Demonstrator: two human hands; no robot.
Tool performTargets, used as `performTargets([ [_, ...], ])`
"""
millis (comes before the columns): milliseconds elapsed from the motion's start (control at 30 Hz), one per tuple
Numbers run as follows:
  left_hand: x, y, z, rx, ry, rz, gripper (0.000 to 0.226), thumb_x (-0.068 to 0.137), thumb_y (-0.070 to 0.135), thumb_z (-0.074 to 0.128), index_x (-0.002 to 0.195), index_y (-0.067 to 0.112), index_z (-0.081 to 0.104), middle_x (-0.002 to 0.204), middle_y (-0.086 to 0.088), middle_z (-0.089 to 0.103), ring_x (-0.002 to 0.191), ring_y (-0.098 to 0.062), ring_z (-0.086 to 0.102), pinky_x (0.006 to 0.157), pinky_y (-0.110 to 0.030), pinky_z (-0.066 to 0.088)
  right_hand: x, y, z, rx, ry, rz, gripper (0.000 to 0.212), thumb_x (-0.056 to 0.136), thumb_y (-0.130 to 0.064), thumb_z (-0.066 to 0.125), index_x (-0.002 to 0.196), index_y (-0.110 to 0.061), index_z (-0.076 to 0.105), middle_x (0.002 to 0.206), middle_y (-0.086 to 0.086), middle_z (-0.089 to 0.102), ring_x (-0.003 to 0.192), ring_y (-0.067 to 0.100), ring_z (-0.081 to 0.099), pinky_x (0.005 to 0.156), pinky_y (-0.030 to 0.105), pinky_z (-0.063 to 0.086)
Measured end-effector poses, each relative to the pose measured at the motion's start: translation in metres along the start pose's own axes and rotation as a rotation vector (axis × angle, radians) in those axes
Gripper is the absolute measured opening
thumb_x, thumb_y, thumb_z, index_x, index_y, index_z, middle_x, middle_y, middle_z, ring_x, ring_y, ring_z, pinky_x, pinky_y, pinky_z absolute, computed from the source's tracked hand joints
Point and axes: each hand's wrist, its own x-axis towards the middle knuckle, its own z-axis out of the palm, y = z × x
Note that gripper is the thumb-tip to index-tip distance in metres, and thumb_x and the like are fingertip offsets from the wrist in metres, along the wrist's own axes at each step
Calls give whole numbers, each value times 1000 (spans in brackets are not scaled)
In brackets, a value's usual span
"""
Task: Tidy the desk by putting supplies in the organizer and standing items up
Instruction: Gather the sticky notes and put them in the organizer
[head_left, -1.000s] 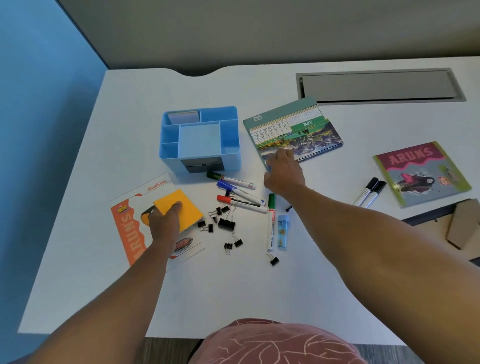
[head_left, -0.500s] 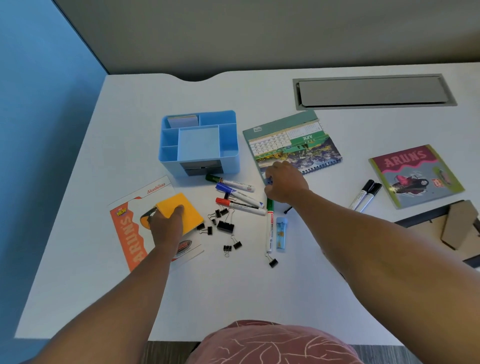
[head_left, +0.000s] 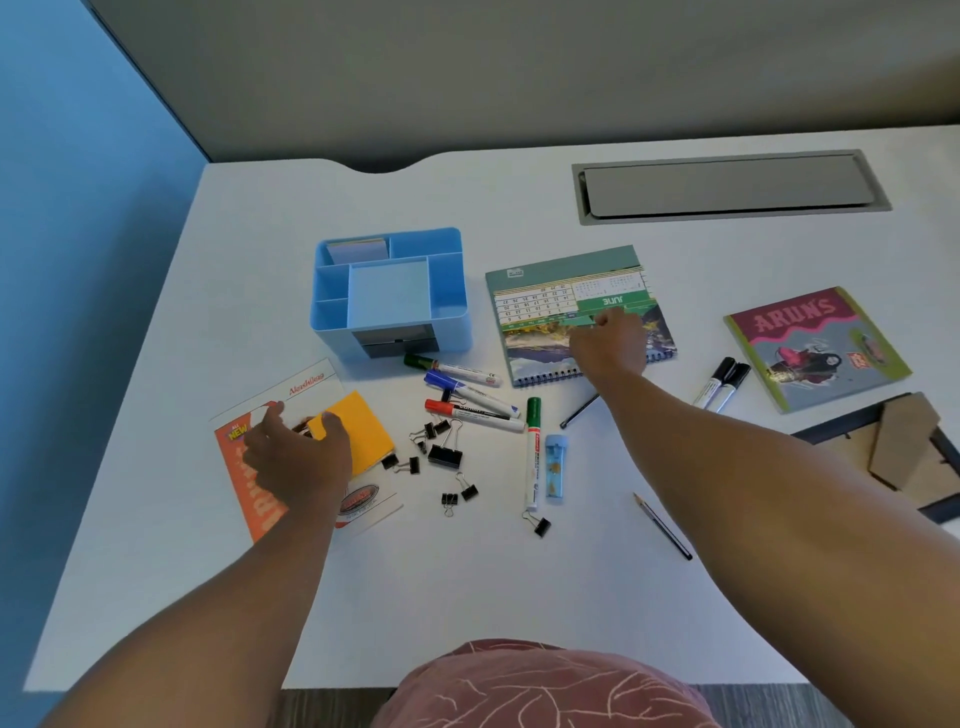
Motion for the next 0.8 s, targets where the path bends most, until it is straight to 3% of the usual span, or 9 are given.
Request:
performTargets([
  [67,-5,8,1,-21,77,174,44,85,30,66,125,17,53,121,-11,54,117,-33,45,92,-48,41,5,3,-4,-57,29,95,25,75,-21,62,98,-11,59,109,10,53,105,27,48,77,38,47],
  [133,-14,21,6,-65,70,393,32,86,22,65,117,18,57,104,-6,55,103,-25,47,84,-41,41,7,6,-6,-106,65,179,49,80,-31,70,121,-9,54,132,14,46,126,32,40,97,46,44],
  [233,-35,51,20,-159,-75,616,17,88,13,62,103,20,59,90,3,51,86,-13,46,68,-32,47,8,8,-9,-125,90,273,60,79,-35,71,128,-10,47,137,16,40,129,33,35,101,47,40],
  [333,-57,85,36,-227,-262,683,12,89,12,62,98,21,62,92,8,53,77,-8,51,61,-21,43,9,12,-13,-99,112,329,61,75,-32,71,127,-11,47,132,14,41,125,31,37,98,45,40],
  [433,-79,117,53,-234,-443,636,16,90,16,62,105,23,63,103,8,56,88,-8,56,69,-18,40,9,19,-20,-69,105,387,58,76,-30,66,128,-11,47,132,13,40,126,31,36,101,44,39],
  [567,-98,150,76,-139,-647,424,45,90,26,63,134,21,51,130,3,55,112,-15,55,85,-27,44,12,29,-26,-52,60,390,56,78,-27,64,128,-9,44,134,14,40,128,31,35,104,45,40],
  [633,-102,163,86,-112,-720,318,56,86,32,65,137,22,46,134,2,55,117,-20,56,92,-35,50,15,33,-30,-41,58,381,56,79,-28,64,128,-8,44,135,14,40,128,31,35,102,45,42],
  [700,-104,173,90,-139,-739,205,58,80,35,68,133,22,49,130,0,58,113,-21,59,92,-39,53,17,36,-33,-35,53,375,57,80,-29,65,128,-8,44,135,14,40,128,31,35,100,44,42],
  [800,-104,188,90,-217,-725,30,55,78,34,66,128,18,52,124,-2,61,102,-22,61,78,-34,52,19,40,-38,-21,37,367,59,81,-27,65,130,-6,42,136,16,38,128,33,35,100,43,41],
])
